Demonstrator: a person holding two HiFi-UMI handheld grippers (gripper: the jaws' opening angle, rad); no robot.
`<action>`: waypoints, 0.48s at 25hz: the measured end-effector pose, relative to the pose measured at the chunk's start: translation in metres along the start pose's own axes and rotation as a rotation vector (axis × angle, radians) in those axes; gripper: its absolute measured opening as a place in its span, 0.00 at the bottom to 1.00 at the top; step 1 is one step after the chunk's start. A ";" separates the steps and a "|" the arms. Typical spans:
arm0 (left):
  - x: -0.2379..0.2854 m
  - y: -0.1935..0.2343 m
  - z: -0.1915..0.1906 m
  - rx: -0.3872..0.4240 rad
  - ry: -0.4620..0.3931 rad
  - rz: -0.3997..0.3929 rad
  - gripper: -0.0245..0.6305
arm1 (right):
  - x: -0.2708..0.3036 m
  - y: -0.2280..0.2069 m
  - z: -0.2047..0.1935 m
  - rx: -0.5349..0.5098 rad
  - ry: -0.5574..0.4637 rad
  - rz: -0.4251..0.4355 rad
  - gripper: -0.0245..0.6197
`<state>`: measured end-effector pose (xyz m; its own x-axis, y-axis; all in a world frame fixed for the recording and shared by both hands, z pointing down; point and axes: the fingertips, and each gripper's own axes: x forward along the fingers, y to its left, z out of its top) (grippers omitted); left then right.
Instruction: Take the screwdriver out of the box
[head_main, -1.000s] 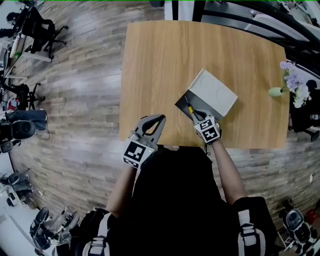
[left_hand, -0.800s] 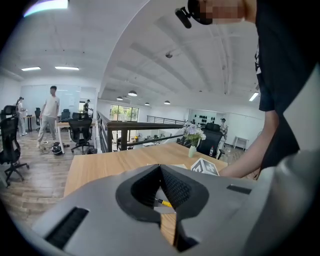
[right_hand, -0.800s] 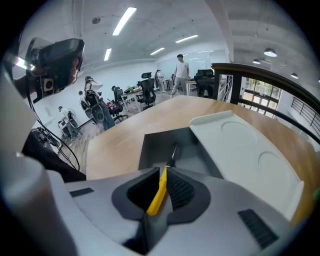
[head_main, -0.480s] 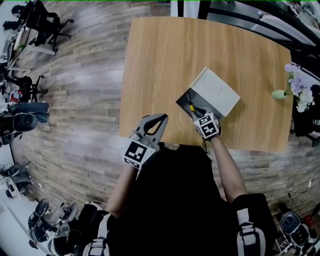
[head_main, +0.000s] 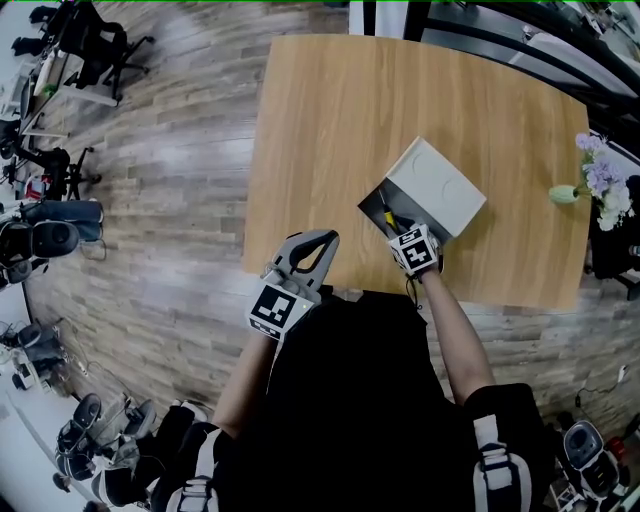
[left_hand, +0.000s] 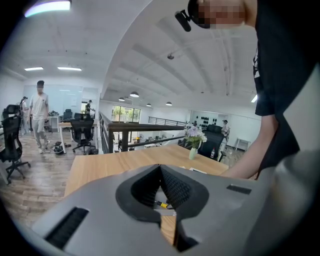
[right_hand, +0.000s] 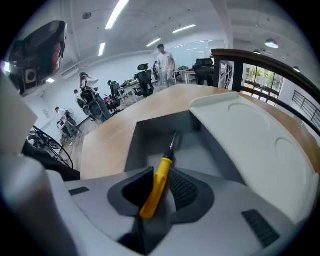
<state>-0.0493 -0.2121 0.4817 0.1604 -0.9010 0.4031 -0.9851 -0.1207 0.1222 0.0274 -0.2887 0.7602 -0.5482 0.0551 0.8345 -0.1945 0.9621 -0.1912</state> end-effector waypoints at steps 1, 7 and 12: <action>-0.001 0.001 0.000 0.001 0.001 0.002 0.07 | 0.002 -0.001 -0.002 -0.002 0.010 0.000 0.21; -0.007 0.005 0.000 0.007 0.003 0.005 0.07 | 0.006 0.003 -0.003 -0.050 0.048 -0.012 0.21; -0.008 0.005 0.002 0.006 -0.006 0.002 0.07 | 0.008 0.001 -0.002 -0.059 0.053 -0.019 0.21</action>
<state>-0.0556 -0.2063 0.4772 0.1579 -0.9037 0.3979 -0.9858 -0.1212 0.1160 0.0246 -0.2863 0.7680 -0.5011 0.0496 0.8640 -0.1547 0.9771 -0.1458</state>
